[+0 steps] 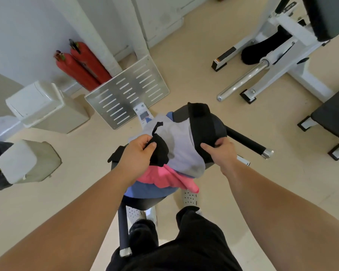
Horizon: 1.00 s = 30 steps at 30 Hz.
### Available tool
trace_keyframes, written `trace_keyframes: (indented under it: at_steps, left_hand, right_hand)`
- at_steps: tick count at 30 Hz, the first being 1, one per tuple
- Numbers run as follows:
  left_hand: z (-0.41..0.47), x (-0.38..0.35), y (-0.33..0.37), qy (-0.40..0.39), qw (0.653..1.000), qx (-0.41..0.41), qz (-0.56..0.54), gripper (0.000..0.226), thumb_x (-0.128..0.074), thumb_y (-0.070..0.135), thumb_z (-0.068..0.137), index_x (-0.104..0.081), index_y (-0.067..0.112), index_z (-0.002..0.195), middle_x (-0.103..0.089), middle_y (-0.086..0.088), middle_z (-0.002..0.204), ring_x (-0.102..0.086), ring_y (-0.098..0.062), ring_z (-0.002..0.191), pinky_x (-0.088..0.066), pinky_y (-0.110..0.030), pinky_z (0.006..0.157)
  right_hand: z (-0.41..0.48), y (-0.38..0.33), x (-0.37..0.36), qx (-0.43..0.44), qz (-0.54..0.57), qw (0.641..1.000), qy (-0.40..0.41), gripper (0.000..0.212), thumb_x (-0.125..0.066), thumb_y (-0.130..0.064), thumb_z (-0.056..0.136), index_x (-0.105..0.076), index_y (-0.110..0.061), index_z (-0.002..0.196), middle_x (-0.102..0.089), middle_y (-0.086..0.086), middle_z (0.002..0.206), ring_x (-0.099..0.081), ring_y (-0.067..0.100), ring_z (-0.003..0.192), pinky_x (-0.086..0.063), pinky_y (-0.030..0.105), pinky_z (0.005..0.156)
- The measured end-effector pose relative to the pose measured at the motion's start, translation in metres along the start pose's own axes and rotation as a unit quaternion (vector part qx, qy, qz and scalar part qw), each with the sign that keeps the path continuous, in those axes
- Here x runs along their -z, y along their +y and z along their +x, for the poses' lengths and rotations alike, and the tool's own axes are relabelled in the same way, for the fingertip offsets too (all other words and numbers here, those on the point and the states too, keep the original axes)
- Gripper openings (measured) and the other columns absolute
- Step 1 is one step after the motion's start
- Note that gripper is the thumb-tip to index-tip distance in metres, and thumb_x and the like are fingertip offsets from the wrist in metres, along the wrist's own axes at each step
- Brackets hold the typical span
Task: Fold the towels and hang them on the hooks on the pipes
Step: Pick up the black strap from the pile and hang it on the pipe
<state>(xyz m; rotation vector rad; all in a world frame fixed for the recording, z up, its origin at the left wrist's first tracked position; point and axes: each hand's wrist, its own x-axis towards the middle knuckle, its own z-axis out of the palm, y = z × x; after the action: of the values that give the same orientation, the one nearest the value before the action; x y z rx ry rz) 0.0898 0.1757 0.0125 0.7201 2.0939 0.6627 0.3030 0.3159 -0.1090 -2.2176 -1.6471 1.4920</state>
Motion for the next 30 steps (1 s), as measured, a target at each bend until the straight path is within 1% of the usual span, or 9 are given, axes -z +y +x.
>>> trace_keyframes:
  at_steps: [3, 6, 9, 15, 19, 23, 26, 28, 30]
  left_hand:
    - [-0.005, 0.008, -0.002, 0.015, 1.000, 0.013, -0.022, 0.017, -0.053, 0.018, 0.102, -0.067, 0.017, 0.093, -0.071, -0.010, 0.093, -0.066, -0.032, 0.095, -0.054, -0.051, 0.089]
    - [-0.011, 0.016, -0.003, 0.028, 0.999, 0.012, -0.038, 0.016, -0.053, 0.020, 0.101, -0.068, 0.018, 0.096, -0.073, -0.008, 0.096, -0.068, -0.031, 0.098, -0.054, -0.054, 0.093]
    - [-0.022, 0.025, -0.001, 0.048, 0.997, 0.018, -0.050, 0.016, -0.051, 0.017, 0.103, -0.067, 0.016, 0.100, -0.072, -0.009, 0.099, -0.067, -0.030, 0.100, -0.054, -0.054, 0.094]
    - [-0.050, 0.057, 0.002, 0.096, 0.992, 0.007, -0.080, 0.019, -0.048, 0.013, 0.104, -0.066, 0.018, 0.098, -0.071, -0.008, 0.098, -0.066, -0.030, 0.098, -0.054, -0.051, 0.093]
    - [-0.070, 0.093, -0.001, 0.117, 0.986, -0.014, -0.113, 0.022, -0.048, 0.015, 0.104, -0.065, 0.024, 0.093, -0.072, -0.005, 0.095, -0.068, -0.027, 0.095, -0.055, -0.053, 0.093]
    - [-0.087, 0.137, -0.010, 0.140, 0.976, -0.051, -0.159, 0.021, -0.047, 0.013, 0.105, -0.064, 0.020, 0.094, -0.073, -0.006, 0.091, -0.071, -0.026, 0.088, -0.061, -0.038, 0.077]
    - [-0.103, 0.178, -0.030, 0.160, 0.966, -0.082, -0.187, 0.021, -0.045, 0.011, 0.107, -0.061, 0.016, 0.095, -0.070, -0.003, 0.084, -0.069, -0.011, 0.074, -0.053, -0.018, 0.058]
    - [-0.117, 0.209, -0.050, 0.167, 0.959, -0.094, -0.207, 0.020, -0.044, 0.011, 0.107, -0.061, 0.015, 0.098, -0.070, -0.004, 0.087, -0.068, -0.003, 0.068, -0.051, -0.015, 0.055]
    - [-0.131, 0.241, -0.076, 0.177, 0.953, -0.099, -0.224, 0.020, -0.043, 0.013, 0.107, -0.063, 0.015, 0.102, -0.072, -0.005, 0.094, -0.071, -0.009, 0.078, -0.057, -0.022, 0.065]
  right_hand:
    - [0.001, -0.006, 0.000, 0.024, -0.060, 0.998, -0.018, 0.060, -0.071, -0.064, 0.070, -0.060, -0.017, 0.106, -0.059, 0.009, 0.108, -0.062, 0.034, 0.096, -0.057, 0.049, 0.084]
    - [-0.014, -0.023, 0.007, 0.063, -0.082, 0.995, -0.013, 0.039, -0.063, -0.045, 0.092, -0.055, -0.014, 0.114, -0.065, 0.010, 0.104, -0.063, 0.034, 0.096, -0.056, 0.047, 0.085]
    - [-0.031, -0.043, 0.015, 0.148, -0.146, 0.978, 0.030, 0.029, -0.058, -0.035, 0.097, -0.051, -0.020, 0.121, -0.063, 0.001, 0.092, -0.063, 0.027, 0.086, -0.056, 0.042, 0.079]
    - [-0.062, -0.106, 0.039, 0.316, -0.211, 0.924, 0.034, 0.036, -0.052, -0.027, 0.099, -0.056, -0.030, 0.135, -0.068, 0.005, 0.122, -0.062, 0.031, 0.107, -0.054, 0.047, 0.091]
    - [-0.106, -0.163, 0.042, 0.415, -0.209, 0.886, -0.003, 0.034, -0.054, -0.023, 0.099, -0.061, -0.029, 0.132, -0.066, 0.003, 0.130, -0.060, 0.029, 0.116, -0.049, 0.035, 0.093]
    - [-0.179, -0.211, 0.032, 0.515, -0.242, 0.822, -0.023, 0.029, -0.055, -0.021, 0.099, -0.066, -0.025, 0.125, -0.069, -0.001, 0.123, -0.060, 0.025, 0.113, -0.042, 0.030, 0.087]
    - [-0.241, -0.236, 0.014, 0.539, -0.315, 0.780, -0.021, 0.027, -0.059, -0.021, 0.097, -0.067, -0.026, 0.122, -0.069, -0.001, 0.121, -0.060, 0.025, 0.113, -0.043, 0.032, 0.088]
    - [-0.286, -0.247, -0.003, 0.547, -0.365, 0.753, -0.010, 0.029, -0.062, -0.017, 0.092, -0.067, -0.027, 0.119, -0.070, -0.002, 0.118, -0.060, 0.023, 0.111, -0.038, 0.028, 0.080]
    - [-0.330, -0.255, -0.025, 0.546, -0.389, 0.742, -0.028, 0.033, -0.062, -0.015, 0.086, -0.063, -0.027, 0.117, -0.069, -0.001, 0.108, -0.060, 0.024, 0.101, -0.033, 0.027, 0.074]
